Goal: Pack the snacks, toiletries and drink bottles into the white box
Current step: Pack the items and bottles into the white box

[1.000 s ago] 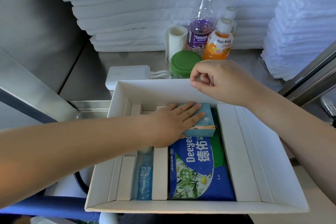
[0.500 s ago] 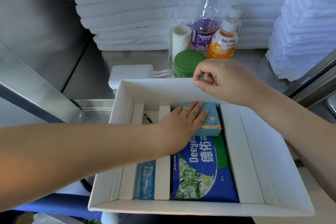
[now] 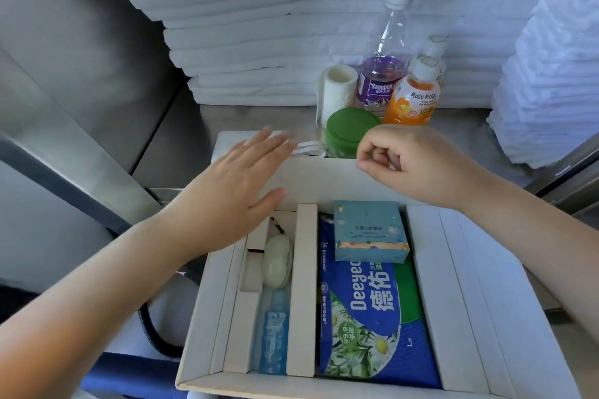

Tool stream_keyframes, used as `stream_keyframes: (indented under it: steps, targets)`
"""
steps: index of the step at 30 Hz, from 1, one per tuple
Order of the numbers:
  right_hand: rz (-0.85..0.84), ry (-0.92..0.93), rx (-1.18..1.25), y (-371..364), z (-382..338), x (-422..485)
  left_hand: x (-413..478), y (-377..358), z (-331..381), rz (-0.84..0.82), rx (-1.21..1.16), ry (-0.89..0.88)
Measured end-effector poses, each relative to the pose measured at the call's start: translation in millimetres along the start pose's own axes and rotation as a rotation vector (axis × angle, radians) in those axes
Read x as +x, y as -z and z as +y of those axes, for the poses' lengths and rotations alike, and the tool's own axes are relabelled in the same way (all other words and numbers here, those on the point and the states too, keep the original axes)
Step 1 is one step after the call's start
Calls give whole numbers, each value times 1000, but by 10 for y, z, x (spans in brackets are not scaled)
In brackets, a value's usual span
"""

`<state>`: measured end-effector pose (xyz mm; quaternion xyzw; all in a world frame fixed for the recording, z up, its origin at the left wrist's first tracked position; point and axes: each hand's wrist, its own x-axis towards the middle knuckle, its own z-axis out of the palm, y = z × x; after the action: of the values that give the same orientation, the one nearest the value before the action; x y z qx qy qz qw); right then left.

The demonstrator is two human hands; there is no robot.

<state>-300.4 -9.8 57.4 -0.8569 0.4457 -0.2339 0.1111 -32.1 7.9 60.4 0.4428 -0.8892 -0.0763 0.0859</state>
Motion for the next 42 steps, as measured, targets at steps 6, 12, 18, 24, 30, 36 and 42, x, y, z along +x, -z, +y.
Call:
stream_keyframes:
  steps: [6, 12, 18, 24, 30, 36, 42]
  targets:
    - [-11, 0, 24, -20, 13, 24, -40, -194, -127, 17, -127, 89]
    - [-85, -51, 64, 26, -6, 71, -30, -203, -120, 114, -335, 142]
    - [-26, 16, -26, 51, -117, 310, -34, -206, -111, 125, -351, 154]
    - [-159, 47, -118, -116, -91, 231, -63, -235, -103, 146, -355, 140]
    - [-51, 28, -132, -43, -32, 363, -54, -242, -111, 161, -364, 144]
    - [51, -45, -422, -63, 184, 892, -53, -228, -105, 157, -345, 149]
    - [-6, -176, -608, -177, 259, 1074, -63, -226, -100, 147, -361, 149]
